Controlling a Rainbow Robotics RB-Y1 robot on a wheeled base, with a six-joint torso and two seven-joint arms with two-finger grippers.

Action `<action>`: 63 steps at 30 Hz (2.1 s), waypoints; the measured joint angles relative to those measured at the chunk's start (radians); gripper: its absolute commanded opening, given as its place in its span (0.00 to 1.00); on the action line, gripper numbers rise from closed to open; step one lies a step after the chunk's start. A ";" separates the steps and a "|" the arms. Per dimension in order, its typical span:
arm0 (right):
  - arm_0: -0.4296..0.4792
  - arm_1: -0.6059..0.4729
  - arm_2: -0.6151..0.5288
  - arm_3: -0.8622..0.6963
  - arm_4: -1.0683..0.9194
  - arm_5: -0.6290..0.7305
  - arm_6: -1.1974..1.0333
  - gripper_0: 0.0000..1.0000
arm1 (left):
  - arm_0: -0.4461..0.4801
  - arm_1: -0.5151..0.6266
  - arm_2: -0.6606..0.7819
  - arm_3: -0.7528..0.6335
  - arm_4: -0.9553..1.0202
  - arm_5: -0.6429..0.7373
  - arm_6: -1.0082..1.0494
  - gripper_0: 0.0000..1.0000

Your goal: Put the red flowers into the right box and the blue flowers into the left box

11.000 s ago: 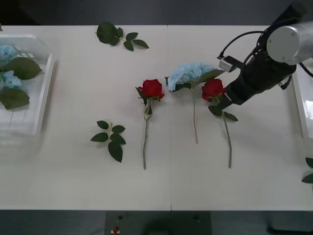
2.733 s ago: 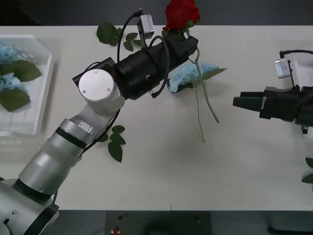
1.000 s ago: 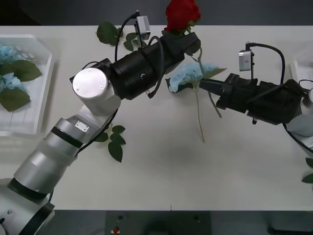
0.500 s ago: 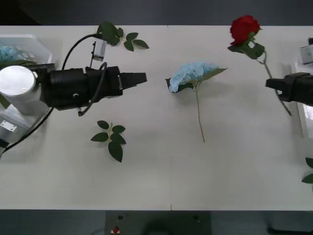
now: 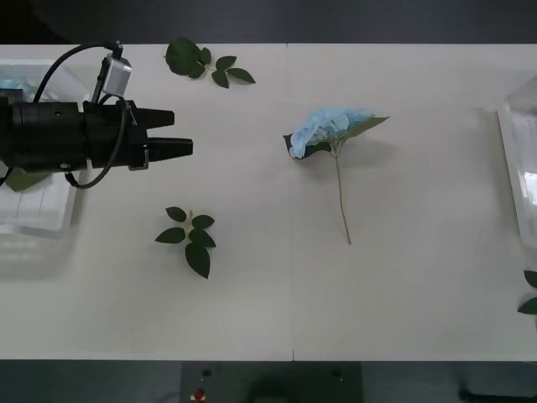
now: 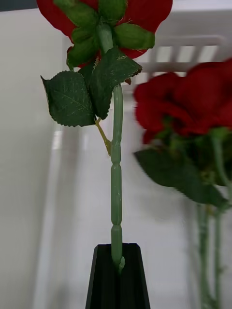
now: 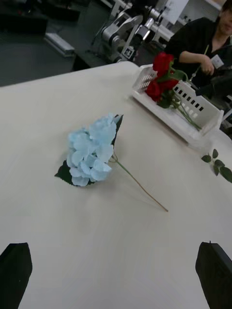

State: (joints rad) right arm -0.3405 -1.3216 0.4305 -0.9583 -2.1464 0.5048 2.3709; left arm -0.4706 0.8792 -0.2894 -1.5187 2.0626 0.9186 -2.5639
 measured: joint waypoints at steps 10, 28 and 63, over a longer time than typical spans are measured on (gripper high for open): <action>0.000 0.134 0.000 0.124 0.033 -0.174 0.000 0.07 | 0.000 -0.033 0.000 0.081 0.148 0.066 -0.113 0.98; -0.098 0.181 0.000 0.142 0.327 0.041 0.000 0.96 | 0.000 -0.120 -0.001 0.081 0.150 0.066 -0.113 0.99; -0.601 0.387 0.007 -0.426 1.158 1.016 -1.148 0.97 | 0.000 -0.119 -0.001 0.082 0.154 0.045 -0.113 1.00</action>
State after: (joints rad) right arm -0.9415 -0.9344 0.4379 -1.3840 -0.9883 1.5213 1.2227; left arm -0.4706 0.7597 -0.2902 -1.4371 2.2166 0.9638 -2.6767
